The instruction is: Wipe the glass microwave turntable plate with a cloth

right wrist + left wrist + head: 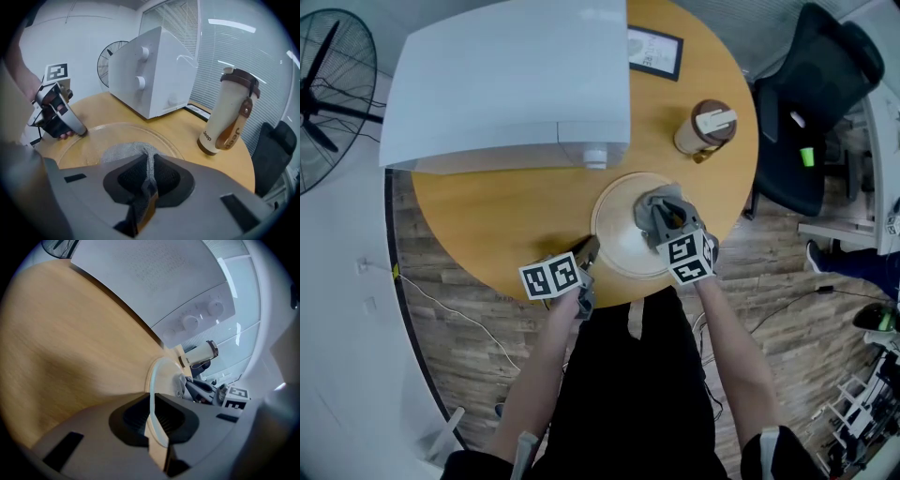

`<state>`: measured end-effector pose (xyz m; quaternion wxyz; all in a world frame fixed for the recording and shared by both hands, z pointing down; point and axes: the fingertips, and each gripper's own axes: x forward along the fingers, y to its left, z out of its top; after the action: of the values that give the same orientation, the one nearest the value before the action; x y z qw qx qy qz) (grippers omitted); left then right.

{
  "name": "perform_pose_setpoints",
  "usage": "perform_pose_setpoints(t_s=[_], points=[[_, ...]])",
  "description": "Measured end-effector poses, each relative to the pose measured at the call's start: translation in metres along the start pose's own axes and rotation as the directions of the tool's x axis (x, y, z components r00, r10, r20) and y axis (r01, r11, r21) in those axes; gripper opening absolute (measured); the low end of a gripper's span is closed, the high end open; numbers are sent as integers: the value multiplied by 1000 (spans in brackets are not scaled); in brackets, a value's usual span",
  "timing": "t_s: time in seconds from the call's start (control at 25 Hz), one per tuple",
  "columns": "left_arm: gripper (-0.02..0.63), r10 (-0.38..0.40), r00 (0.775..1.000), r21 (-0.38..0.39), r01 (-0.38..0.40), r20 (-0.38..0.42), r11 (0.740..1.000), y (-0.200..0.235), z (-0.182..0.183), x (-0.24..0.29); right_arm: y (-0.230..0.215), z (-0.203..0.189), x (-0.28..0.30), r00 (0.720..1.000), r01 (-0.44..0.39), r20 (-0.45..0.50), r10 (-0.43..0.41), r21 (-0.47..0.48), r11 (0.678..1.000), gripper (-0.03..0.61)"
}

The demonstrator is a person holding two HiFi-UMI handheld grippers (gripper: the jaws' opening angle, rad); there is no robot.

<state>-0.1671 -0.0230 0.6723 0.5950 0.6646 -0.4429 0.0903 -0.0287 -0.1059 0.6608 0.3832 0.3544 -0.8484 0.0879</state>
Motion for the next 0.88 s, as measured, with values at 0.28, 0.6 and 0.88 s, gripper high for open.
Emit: perform_pose_setpoints(t_s=[0.28,0.6,0.88], points=[[27,9,1000,4,-9,7,1000,1,1,0,20,28,21,1000,-24,20,24,19,1000,44],[28,22,1000,4,-22,20,1000,1,0,0,49,9,0,997,-70,12,70,-4,998,46],[29,36,999,18,-36,28,999,1,0,0,67,-19,-29,996,-84,-19,83,-27,996,46]])
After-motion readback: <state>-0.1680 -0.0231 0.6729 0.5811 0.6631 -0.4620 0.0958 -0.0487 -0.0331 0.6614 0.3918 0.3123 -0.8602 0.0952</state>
